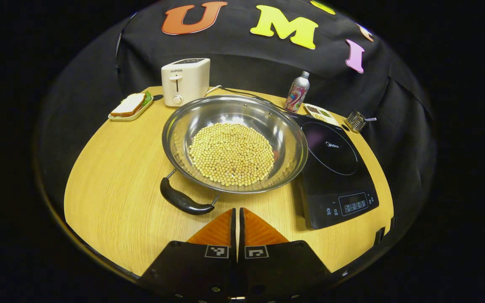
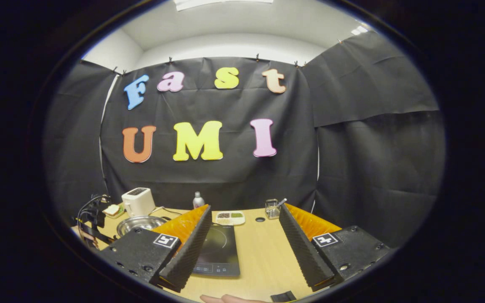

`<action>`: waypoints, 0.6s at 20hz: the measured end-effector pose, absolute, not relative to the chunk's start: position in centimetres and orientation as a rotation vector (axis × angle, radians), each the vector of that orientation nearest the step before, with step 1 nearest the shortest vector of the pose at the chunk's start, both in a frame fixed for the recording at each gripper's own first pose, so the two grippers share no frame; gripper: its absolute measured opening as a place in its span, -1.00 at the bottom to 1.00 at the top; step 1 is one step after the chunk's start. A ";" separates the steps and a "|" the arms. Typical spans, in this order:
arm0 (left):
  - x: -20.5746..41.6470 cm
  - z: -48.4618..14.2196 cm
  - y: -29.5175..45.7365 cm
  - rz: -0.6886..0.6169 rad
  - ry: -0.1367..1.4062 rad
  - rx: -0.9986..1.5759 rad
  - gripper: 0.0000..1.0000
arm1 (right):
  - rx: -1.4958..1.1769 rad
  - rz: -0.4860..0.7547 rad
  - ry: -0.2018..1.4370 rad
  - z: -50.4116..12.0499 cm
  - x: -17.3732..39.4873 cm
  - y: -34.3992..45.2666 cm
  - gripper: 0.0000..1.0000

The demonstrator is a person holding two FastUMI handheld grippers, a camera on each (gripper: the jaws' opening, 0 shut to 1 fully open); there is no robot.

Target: First push the handle of the pot to place it horizontally, then grasp the pot with both hands and set it on the induction cooktop.

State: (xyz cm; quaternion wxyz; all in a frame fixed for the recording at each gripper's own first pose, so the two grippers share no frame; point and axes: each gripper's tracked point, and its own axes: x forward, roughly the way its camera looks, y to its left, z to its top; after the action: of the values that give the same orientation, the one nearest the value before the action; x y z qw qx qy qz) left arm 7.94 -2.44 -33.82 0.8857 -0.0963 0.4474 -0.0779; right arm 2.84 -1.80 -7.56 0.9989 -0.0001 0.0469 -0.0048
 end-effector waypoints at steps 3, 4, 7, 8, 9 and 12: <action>8.4 -34.1 -2.2 -0.168 0.945 -0.273 -1.00 | -0.006 -0.011 0.093 -7.6 2.7 -1.8 0.93; 8.6 -34.2 -2.1 -0.165 0.945 -0.294 -0.81 | -0.005 -0.014 0.091 -7.6 2.8 -1.9 0.93; 8.9 -34.7 -0.9 -0.140 0.953 -0.284 -1.00 | -0.003 -0.017 0.096 -7.7 3.0 -1.7 1.00; 8.9 -34.9 -0.6 -0.133 0.958 -0.278 -1.00 | -0.004 -0.015 0.098 -7.8 2.9 -1.7 1.00; 9.0 -35.1 -0.2 -0.121 0.965 -0.279 -1.00 | -0.008 -0.016 0.098 -7.8 2.9 -1.6 0.93; 9.3 -36.0 1.4 -0.086 0.987 -0.298 -0.80 | -0.021 -0.017 0.097 -8.0 2.8 -1.6 0.93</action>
State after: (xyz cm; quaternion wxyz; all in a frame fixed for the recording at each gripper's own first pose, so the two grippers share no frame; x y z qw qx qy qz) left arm 9.28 1.40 -35.97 0.8691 -0.1426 0.4718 -0.0411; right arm 2.80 -1.57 -7.96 0.9987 -0.0107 0.0483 -0.0083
